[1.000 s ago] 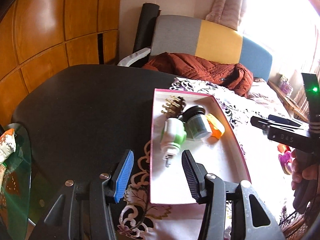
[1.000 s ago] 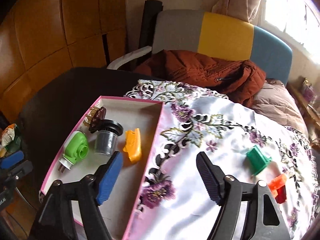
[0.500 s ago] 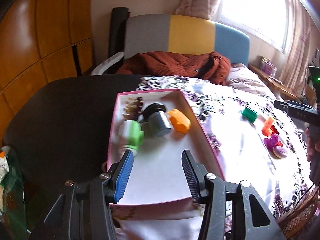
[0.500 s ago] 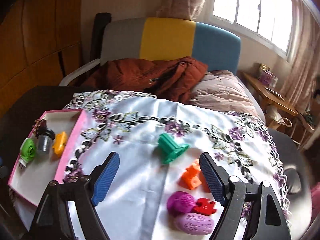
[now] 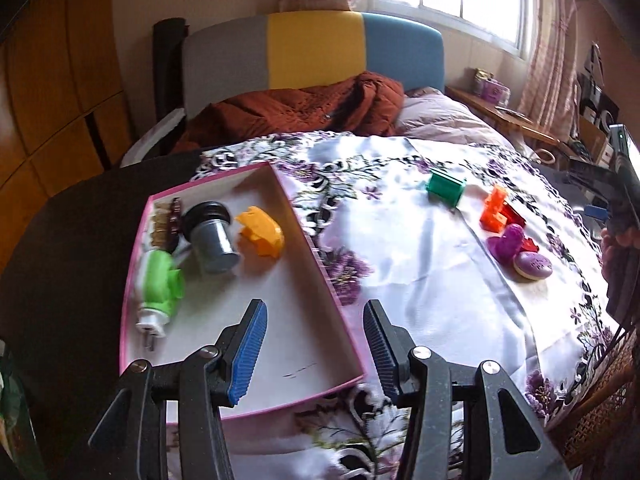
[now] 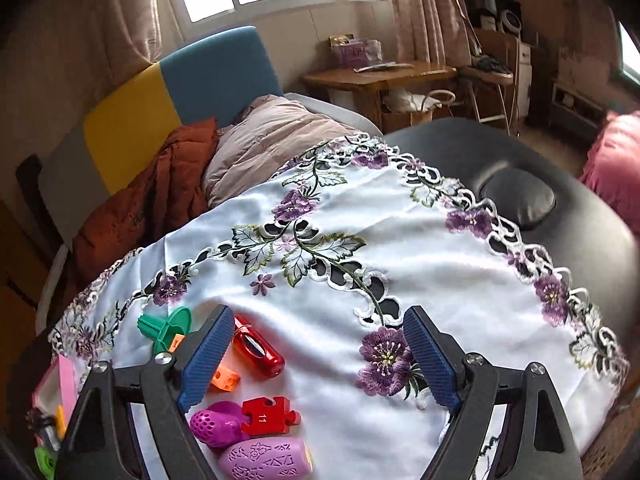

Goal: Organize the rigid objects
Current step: 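Move the left gripper to the magenta mesh cup and grasp it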

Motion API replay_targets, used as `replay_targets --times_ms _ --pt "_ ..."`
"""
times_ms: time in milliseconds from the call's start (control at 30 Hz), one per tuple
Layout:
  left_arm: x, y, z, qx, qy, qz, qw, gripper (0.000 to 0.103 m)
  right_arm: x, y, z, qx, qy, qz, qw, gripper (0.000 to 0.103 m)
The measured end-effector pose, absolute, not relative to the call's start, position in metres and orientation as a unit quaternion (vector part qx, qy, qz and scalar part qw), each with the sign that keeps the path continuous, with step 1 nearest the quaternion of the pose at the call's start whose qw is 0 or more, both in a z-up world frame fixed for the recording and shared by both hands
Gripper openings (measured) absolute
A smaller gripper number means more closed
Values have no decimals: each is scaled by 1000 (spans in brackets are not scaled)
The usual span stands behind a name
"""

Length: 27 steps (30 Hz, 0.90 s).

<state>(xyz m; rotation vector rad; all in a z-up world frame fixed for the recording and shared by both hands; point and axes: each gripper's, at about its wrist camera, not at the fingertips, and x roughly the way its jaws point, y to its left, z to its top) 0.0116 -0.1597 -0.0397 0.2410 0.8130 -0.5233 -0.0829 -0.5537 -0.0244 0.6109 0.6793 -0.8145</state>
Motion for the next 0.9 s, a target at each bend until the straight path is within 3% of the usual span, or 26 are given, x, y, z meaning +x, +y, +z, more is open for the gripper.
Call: replay_targets --times_ms 900 --pt "10 -355 -60 126 418 -451 778 51 -94 -572 -43 361 329 -385 783 88"
